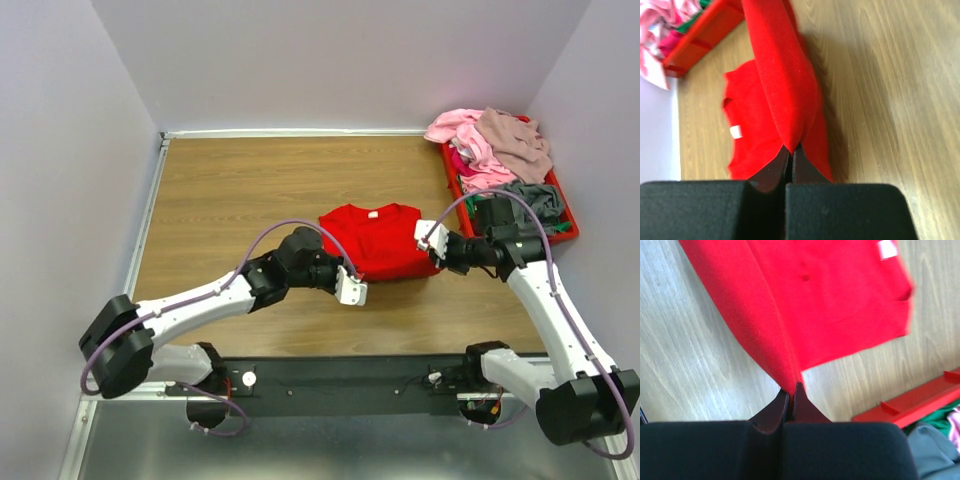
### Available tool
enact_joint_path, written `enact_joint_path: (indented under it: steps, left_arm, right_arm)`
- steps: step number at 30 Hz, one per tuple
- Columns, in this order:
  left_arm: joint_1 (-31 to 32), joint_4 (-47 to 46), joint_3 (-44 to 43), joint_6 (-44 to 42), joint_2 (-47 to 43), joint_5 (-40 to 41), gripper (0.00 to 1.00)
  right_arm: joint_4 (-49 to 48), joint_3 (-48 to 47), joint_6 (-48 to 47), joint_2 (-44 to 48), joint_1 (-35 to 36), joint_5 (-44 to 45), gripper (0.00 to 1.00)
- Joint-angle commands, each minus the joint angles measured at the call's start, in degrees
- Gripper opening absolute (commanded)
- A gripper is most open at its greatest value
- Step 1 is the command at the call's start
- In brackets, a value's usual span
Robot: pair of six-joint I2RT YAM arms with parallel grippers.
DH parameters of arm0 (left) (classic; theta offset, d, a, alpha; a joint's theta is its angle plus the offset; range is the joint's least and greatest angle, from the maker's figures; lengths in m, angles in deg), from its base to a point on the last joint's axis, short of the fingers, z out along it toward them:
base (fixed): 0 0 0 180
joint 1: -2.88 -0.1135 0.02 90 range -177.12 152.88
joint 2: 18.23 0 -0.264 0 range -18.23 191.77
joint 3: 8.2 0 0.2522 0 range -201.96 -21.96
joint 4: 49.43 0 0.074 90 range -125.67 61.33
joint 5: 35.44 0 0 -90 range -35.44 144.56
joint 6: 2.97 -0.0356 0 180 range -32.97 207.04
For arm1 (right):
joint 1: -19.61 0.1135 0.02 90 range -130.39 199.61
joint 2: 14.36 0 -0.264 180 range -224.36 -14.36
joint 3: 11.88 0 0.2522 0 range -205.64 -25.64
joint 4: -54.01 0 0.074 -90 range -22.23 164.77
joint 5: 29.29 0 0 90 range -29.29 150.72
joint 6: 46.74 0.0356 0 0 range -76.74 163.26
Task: Fold and stack the t-shirts
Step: Fold the tshirt
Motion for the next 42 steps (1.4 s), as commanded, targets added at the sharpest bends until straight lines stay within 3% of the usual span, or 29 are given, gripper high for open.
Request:
enact_joint_path:
  steps: [1,4,8,14,17,25,33,42]
  left_arm:
    - [0.2,-0.4,1.4,1.5,-4.8,3.6,0.00]
    - [-1.8,-5.2,1.1,-3.0,-3.0,5.6,0.00]
    - [-10.7,-10.4,-4.0,-4.7,7.4,2.9,0.00]
    - [-17.3,-18.4,-10.8,-4.6,21.7,0.6,0.00]
    - [-19.7,-21.5,-11.7,-3.7,24.4,-0.5,0.00]
    - [-21.2,-18.7,-20.3,-5.2,32.5,2.9,0.00]
    - [-21.2,-20.8,-21.1,-3.9,33.0,6.7,0.00]
    - [-21.2,-24.9,-12.3,-5.2,23.5,8.2,0.00]
  right_arm:
    - [0.6,-4.0,0.4,-1.0,-0.3,1.5,0.00]
    - [-6.5,-5.4,5.1,-4.5,-0.3,5.4,0.01]
    - [-19.2,-8.7,10.0,-14.3,-0.3,8.7,0.00]
    - [-31.5,-13.6,16.3,-30.6,-0.3,11.4,0.01]
    - [-33.5,-16.6,18.3,-36.6,-0.3,12.7,0.01]
    - [-35.8,-21.7,22.2,-46.6,-0.3,15.7,0.00]
    - [-37.3,-24.5,24.1,-49.3,-0.3,14.9,0.01]
    - [-37.2,-19.4,22.6,-38.8,-0.2,8.8,0.00]
